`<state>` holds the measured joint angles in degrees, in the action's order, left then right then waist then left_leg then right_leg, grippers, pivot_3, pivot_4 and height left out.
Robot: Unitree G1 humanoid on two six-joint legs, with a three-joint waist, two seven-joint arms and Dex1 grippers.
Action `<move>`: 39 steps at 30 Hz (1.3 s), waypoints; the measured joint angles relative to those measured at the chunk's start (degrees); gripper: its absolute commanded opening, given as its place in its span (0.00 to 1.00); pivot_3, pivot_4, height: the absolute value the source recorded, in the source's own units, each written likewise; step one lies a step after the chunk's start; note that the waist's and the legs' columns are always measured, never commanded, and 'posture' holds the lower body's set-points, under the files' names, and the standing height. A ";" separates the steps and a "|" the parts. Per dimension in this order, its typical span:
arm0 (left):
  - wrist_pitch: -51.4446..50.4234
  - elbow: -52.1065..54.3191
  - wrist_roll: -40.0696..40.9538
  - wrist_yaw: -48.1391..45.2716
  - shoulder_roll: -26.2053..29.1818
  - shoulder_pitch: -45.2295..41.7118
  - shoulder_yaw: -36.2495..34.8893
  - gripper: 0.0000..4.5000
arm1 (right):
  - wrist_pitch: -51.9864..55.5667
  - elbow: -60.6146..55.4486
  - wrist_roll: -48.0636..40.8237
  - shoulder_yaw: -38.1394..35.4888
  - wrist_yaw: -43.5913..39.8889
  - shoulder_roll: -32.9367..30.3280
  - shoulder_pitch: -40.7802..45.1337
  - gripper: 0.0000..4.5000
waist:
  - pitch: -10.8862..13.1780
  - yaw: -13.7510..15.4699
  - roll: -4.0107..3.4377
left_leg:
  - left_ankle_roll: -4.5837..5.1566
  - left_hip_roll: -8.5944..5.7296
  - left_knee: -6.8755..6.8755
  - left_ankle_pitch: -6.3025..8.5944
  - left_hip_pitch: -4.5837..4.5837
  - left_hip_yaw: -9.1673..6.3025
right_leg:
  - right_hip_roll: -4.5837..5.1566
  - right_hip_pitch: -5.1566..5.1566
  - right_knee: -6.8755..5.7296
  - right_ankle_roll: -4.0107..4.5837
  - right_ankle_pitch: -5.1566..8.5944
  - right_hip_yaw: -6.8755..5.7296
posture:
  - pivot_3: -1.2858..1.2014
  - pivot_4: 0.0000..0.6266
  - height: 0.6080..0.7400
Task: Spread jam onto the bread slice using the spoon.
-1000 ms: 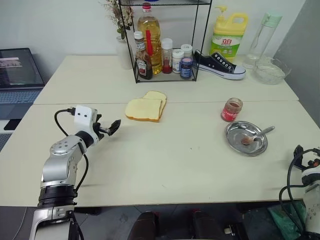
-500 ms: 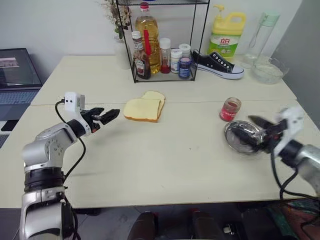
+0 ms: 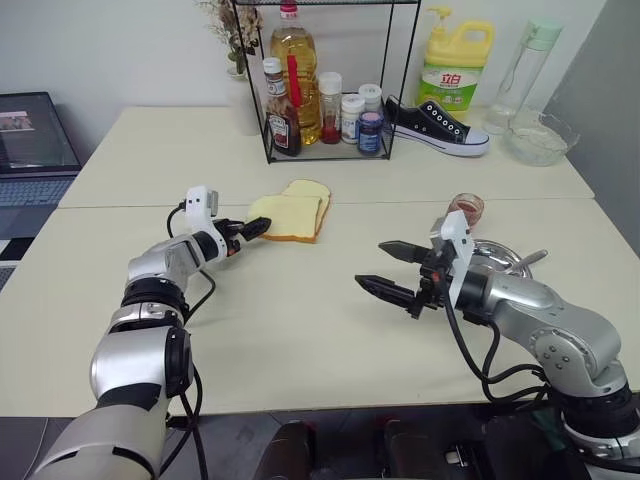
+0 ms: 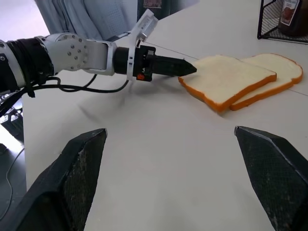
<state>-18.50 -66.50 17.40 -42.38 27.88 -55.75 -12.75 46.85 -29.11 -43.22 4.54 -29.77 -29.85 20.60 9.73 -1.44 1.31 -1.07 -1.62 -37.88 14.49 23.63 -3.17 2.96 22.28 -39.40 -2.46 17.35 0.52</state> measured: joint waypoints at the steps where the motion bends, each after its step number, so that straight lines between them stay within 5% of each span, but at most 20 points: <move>1: 1.07 -1.28 -0.19 0.42 -0.53 -0.57 -0.21 1.00 | 0.00 0.00 0.46 0.35 0.02 0.39 0.29 0.99 | 0.00 0.04 0.00 | 0.00 -0.03 -0.04 0.00 0.00 -0.01 | 0.02 0.00 -0.05 0.00 0.00 -0.01 | 0.52 0.24 1.00; 5: 3.26 -3.68 -0.78 0.64 -1.08 -1.29 -1.31 0.86 | 0.00 -0.01 1.69 0.91 0.17 1.37 0.42 1.00 | -0.01 0.03 0.01 | 0.01 -0.09 -0.06 0.00 0.00 -0.03 | 0.00 0.00 -0.12 -0.01 0.00 -0.02 | 0.52 0.24 1.00; 17: 4.12 -5.98 -0.73 1.18 -0.98 -1.97 -4.62 0.02 | -0.47 0.47 3.14 -0.47 1.85 3.39 0.38 1.00 | -0.01 -0.02 0.01 | 0.01 -0.10 -0.06 0.00 0.01 -0.04 | -0.02 0.03 -0.15 -0.01 0.00 -0.05 | 0.52 0.24 1.00; 28: 2.93 -1.53 -0.88 -4.12 0.97 -5.74 -4.28 0.01 | -1.68 2.18 4.34 -1.69 1.51 3.15 1.12 1.00 | 0.07 -0.04 0.14 | 0.00 -0.12 -0.09 -0.01 0.13 -0.10 | -0.06 0.09 -0.17 -0.01 0.00 -0.10 | 0.52 0.24 1.00; 35: -20.25 32.47 4.31 -28.56 4.96 -7.44 8.79 0.01 | 3.27 -6.78 -2.83 -8.24 -2.89 -7.36 -4.85 1.00 | 0.08 -0.28 0.13 | -0.02 -0.22 -0.07 -0.01 0.25 -0.23 | 0.02 0.03 0.06 -0.03 0.01 0.05 | 0.52 0.24 1.00; 39: -29.48 42.30 7.51 -35.70 6.17 -3.48 15.18 0.01 | 6.16 -11.51 -7.97 -10.92 -5.25 -12.87 -9.05 1.00 | 0.09 -0.56 0.10 | 0.03 -0.04 -0.10 0.01 0.16 -0.20 | 0.00 0.03 -0.10 -0.02 0.01 0.14 | 0.52 0.24 1.00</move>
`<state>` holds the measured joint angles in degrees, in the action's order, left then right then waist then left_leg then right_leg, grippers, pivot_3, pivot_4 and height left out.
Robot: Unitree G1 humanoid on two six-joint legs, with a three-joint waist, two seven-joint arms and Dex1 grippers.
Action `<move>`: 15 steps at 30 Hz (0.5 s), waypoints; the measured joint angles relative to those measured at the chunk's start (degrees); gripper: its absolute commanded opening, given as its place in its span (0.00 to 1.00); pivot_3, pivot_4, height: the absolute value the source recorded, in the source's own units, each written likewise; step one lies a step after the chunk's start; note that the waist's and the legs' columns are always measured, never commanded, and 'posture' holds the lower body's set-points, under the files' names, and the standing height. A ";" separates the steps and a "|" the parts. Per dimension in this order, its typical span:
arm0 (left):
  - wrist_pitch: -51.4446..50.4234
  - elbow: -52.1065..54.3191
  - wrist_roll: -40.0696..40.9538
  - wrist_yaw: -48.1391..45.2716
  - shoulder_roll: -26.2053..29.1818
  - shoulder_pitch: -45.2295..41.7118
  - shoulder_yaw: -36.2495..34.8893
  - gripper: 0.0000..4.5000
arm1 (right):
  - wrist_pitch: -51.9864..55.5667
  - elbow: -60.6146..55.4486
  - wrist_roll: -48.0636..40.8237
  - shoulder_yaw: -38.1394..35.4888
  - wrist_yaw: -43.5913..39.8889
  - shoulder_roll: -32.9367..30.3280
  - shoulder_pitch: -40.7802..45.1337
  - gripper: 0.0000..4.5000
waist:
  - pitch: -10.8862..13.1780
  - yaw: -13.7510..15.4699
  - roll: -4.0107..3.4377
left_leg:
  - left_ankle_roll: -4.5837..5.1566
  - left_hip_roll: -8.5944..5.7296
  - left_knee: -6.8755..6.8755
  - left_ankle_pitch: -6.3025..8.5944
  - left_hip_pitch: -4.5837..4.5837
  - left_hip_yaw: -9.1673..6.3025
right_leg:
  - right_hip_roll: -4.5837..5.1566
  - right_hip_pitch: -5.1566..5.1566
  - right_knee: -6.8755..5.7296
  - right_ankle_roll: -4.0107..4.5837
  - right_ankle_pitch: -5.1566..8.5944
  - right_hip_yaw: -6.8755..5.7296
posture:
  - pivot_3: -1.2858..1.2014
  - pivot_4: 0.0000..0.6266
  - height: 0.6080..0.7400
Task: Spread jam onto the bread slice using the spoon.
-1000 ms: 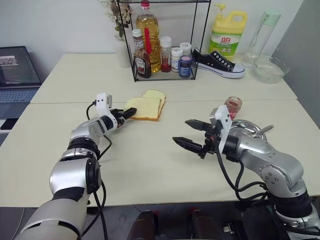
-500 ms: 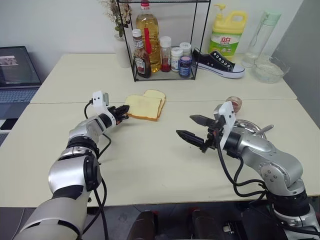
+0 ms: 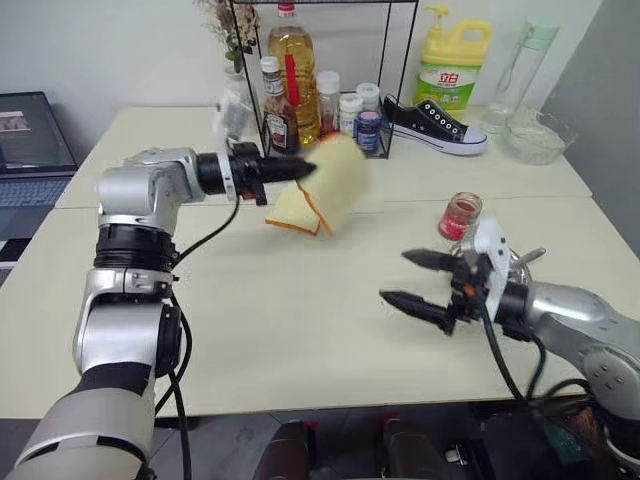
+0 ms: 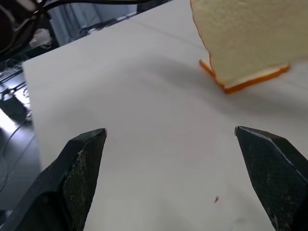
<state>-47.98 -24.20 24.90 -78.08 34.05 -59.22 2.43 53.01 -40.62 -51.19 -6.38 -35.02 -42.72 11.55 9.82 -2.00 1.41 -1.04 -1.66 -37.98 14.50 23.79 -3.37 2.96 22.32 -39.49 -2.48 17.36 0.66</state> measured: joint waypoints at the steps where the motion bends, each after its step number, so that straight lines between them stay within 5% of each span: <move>1: -2.75 2.77 1.28 -1.81 0.42 1.11 1.79 0.01 | 0.43 -1.02 -1.33 -1.21 -0.14 -1.36 -1.31 1.00 | 0.00 0.00 0.00 | 0.00 0.03 0.00 0.00 0.01 -0.02 | -0.03 0.00 -0.02 0.00 0.00 -0.02 | 0.52 0.24 1.00; 7: 5.86 5.17 -3.66 -6.22 0.97 6.91 11.67 0.01 | 1.25 -3.51 -3.86 -3.34 0.19 -3.84 -5.63 1.00 | -0.01 0.36 -0.01 | 0.01 0.02 -0.02 0.00 -0.04 0.02 | -0.01 -0.06 0.02 0.01 0.00 0.00 | 0.52 0.24 1.00; 15: 36.52 -16.79 -18.94 -3.83 -5.58 7.89 19.88 0.01 | 1.24 -4.49 -4.09 -1.83 1.63 -3.77 -6.13 1.00 | 0.03 0.64 0.07 | 0.02 -0.08 -0.06 0.00 0.02 0.01 | 0.01 -0.06 0.04 0.01 0.00 -0.06 | 0.52 0.24 1.00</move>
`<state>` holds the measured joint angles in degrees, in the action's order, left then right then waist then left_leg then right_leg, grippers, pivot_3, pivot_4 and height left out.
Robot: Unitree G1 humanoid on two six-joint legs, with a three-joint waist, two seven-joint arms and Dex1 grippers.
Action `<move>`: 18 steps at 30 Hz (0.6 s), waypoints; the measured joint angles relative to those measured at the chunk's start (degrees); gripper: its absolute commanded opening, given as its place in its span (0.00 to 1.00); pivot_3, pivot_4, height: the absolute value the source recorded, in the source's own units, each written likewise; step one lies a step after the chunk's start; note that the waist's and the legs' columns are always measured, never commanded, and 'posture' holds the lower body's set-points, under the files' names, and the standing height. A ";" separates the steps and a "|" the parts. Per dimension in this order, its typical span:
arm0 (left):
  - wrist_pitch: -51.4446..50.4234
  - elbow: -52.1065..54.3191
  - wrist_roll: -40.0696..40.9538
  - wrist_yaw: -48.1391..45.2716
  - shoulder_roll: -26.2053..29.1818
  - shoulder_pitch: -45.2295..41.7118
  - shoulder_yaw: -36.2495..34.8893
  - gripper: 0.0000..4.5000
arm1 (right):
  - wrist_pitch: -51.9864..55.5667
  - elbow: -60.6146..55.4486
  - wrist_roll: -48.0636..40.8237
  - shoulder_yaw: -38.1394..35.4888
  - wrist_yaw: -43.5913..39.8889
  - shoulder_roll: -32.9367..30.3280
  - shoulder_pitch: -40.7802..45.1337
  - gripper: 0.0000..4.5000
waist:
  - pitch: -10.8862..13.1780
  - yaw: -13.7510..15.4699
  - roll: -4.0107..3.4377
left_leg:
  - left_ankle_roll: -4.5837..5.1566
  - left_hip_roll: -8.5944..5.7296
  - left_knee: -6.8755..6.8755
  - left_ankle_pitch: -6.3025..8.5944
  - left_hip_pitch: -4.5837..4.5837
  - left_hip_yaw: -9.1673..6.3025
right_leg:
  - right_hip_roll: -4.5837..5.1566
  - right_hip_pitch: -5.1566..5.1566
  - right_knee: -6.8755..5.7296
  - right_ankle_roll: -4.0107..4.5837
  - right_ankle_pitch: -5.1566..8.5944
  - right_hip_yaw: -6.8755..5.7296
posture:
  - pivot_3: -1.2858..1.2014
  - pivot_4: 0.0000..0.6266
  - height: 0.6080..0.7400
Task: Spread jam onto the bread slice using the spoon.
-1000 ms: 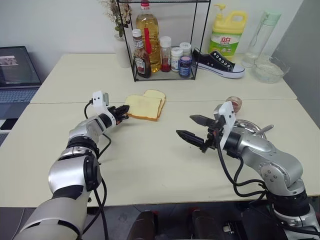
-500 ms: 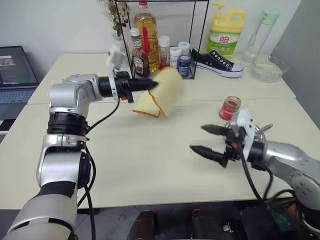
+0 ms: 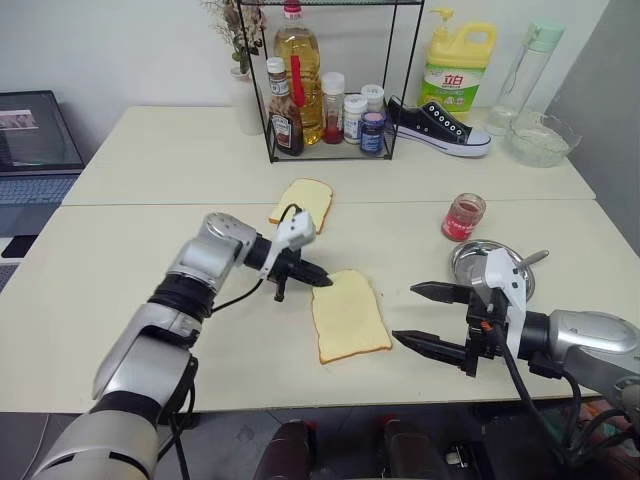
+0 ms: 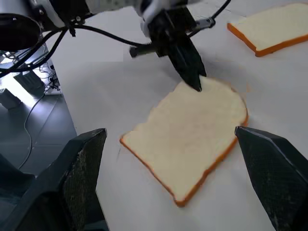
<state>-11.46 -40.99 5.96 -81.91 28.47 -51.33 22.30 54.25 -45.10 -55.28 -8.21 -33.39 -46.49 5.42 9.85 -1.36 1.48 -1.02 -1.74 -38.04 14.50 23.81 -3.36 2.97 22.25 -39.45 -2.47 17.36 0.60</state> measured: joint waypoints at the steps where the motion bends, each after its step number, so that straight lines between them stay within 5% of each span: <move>1: 2.76 -2.09 -0.80 1.06 -0.84 -0.22 -0.06 0.01 | 0.00 -0.03 -0.01 0.22 0.05 0.01 0.01 1.00 | 0.01 0.01 0.02 | 0.00 0.00 0.00 0.00 0.01 -0.02 | 0.00 0.00 0.01 0.00 0.00 -0.01 | 0.52 0.24 1.00; 10: 18.31 -16.92 -5.85 13.88 -7.99 -7.55 -4.21 0.01 | -0.03 -0.21 -0.11 0.56 0.95 0.05 0.37 1.00 | 0.04 0.93 0.08 | 0.04 -0.13 -0.06 0.01 0.04 -0.02 | 0.00 0.00 -0.01 -0.05 -0.02 -0.13 | 0.52 0.24 1.00; 18: 21.03 -17.85 -7.30 11.86 -8.45 -7.65 -4.62 0.05 | -0.13 0.11 -0.07 1.73 0.84 0.36 0.92 1.00 | 0.04 0.89 0.07 | 0.04 -0.13 -0.06 0.01 0.03 -0.02 | -0.01 0.00 -0.02 -0.05 -0.02 -0.21 | 0.52 0.24 1.00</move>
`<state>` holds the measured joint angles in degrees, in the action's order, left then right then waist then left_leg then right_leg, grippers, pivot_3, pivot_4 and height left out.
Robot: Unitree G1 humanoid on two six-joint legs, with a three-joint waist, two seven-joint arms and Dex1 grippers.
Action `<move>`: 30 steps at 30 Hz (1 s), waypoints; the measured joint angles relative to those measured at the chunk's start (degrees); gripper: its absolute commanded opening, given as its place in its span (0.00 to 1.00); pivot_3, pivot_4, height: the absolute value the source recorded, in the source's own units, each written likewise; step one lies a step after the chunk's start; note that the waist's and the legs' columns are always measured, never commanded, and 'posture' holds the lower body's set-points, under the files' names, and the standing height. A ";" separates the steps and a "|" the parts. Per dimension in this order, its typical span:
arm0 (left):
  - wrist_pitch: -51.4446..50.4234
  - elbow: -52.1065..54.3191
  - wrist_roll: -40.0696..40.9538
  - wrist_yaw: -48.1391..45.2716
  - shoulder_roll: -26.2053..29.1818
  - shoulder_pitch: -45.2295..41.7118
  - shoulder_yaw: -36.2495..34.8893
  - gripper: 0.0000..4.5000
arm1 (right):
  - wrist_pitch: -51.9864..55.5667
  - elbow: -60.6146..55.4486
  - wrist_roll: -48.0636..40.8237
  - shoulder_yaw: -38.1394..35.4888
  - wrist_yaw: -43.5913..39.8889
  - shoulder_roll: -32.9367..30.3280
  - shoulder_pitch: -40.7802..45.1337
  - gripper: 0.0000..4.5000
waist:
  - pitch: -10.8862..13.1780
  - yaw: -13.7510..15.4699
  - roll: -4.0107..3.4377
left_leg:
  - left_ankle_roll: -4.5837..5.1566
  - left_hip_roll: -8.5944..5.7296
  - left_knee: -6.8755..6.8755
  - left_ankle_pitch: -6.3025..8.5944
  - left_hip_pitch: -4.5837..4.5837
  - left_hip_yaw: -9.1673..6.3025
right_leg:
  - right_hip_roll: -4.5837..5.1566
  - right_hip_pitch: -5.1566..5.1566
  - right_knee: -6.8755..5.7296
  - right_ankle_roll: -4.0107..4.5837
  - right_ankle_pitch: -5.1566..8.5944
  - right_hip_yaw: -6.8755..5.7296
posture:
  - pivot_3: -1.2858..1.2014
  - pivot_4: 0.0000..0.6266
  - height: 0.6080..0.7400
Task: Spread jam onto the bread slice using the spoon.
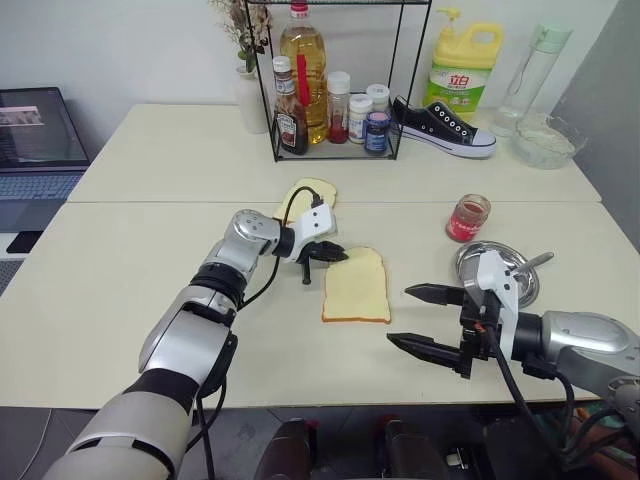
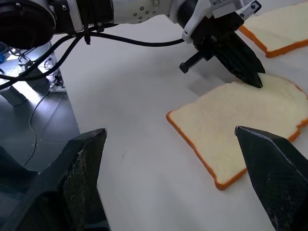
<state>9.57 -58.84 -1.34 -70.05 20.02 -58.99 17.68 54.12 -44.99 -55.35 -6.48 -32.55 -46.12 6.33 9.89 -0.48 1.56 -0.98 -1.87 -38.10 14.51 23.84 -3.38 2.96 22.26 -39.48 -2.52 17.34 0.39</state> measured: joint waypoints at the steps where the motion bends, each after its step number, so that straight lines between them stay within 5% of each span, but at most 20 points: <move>1: 0.02 0.10 0.00 -0.72 0.00 0.12 -0.01 0.11 | -0.02 0.18 0.02 0.08 -0.01 0.01 0.06 1.00 | 0.00 -0.01 0.00 | 0.00 0.00 0.00 0.00 0.00 0.00 | 0.00 0.00 0.00 0.00 0.00 0.00 | 0.52 0.24 1.00; 9: 1.27 0.25 -1.12 -0.73 0.38 0.50 -0.11 0.64 | -0.85 1.77 0.09 -0.39 -0.16 0.10 -0.11 1.00 | 0.00 -0.01 0.00 | 0.00 0.00 0.00 0.00 0.00 0.00 | 0.00 0.00 0.00 0.00 0.00 0.00 | 0.52 0.24 1.00; 14: 2.46 3.42 -1.64 0.37 4.82 0.49 -1.38 0.99 | -1.01 4.11 -0.55 -6.81 1.07 -0.09 -1.86 1.00 | 0.00 0.00 0.01 | 0.00 0.02 0.00 0.00 -0.01 -0.01 | 0.00 0.00 -0.03 0.00 0.00 0.02 | 0.52 0.24 1.00; 21: -3.66 20.68 2.75 3.18 8.34 6.06 -7.44 1.00 | -2.85 9.69 -0.42 -19.94 11.63 5.94 -6.30 1.00 | -0.01 0.31 -0.01 | -0.01 -0.01 0.01 -0.01 0.01 -0.01 | 0.07 0.01 -0.03 0.00 0.00 0.19 | 0.52 0.24 1.00; 25: -16.06 47.29 14.73 4.31 2.48 18.49 -9.68 1.00 | -6.06 14.23 3.85 -29.62 19.86 12.79 -13.31 1.00 | -0.09 0.97 -0.05 | -0.03 0.01 0.03 -0.01 0.07 -0.09 | 0.21 -0.12 0.23 0.00 0.00 0.25 | 0.52 0.24 1.00; 30: -24.27 58.95 17.21 8.62 -0.50 21.76 -7.89 1.00 | -7.63 18.77 5.83 -33.46 22.13 14.03 -15.01 1.00 | -0.20 -0.12 -0.23 | 0.03 0.11 0.06 -0.02 -0.44 0.21 | 0.08 -0.24 -0.24 0.00 0.00 0.53 | 0.52 0.24 1.00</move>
<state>-14.69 0.11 15.88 -61.42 19.52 -37.23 9.79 46.49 -26.22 -49.52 -39.94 -10.41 -32.09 -8.68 9.69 -0.60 1.33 -0.95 -1.76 -38.04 14.49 23.41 -3.17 3.04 22.01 -39.72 -2.52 17.34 0.92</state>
